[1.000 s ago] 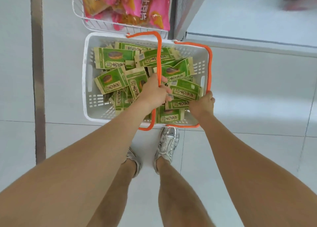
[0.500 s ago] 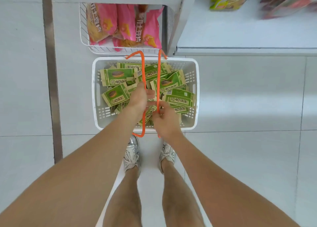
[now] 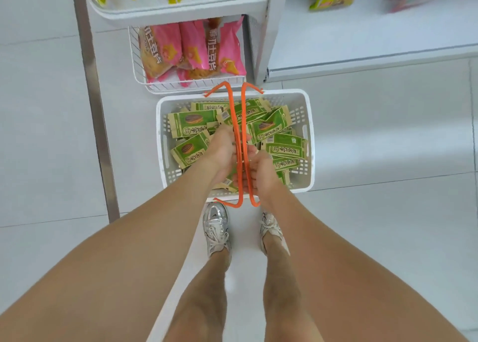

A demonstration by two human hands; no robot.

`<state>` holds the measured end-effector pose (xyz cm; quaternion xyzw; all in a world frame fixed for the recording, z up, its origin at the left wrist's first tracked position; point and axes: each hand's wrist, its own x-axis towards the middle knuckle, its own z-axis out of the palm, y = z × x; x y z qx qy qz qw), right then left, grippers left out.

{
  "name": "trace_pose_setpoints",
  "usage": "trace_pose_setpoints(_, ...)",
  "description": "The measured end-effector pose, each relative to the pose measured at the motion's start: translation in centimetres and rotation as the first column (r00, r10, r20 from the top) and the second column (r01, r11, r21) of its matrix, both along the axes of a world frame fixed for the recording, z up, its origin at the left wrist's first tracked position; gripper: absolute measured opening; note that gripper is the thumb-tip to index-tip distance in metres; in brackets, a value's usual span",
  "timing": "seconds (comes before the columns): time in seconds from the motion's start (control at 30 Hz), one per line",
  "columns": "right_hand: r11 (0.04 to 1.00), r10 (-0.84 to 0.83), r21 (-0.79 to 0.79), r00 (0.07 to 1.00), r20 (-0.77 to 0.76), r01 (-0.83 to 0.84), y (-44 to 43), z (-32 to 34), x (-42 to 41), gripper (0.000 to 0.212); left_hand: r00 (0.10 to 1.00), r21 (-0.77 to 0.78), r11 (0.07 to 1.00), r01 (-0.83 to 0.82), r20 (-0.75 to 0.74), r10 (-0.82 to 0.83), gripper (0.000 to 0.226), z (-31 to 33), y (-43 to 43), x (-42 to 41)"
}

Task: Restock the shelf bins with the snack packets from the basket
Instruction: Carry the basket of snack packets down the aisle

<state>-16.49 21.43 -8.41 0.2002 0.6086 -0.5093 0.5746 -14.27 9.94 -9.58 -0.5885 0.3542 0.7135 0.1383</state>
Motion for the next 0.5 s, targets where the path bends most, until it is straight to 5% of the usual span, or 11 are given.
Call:
trace_pose_setpoints(0.23, 0.986, -0.158, 0.063, 0.987, 0.022, 0.156, 8.6, 8.4, -1.5, 0.049, 0.907, 0.064, 0.906, 0.419, 0.003, -0.42, 0.079, 7.5, 5.5, -5.1)
trace_pose_setpoints(0.5, 0.89, -0.453, 0.024, 0.879, 0.15, 0.454, 22.6, 22.5, -4.2, 0.07, 0.713, 0.11, 0.708, 0.698, -0.003, -0.702, 0.077, 22.9, 18.9, -12.9)
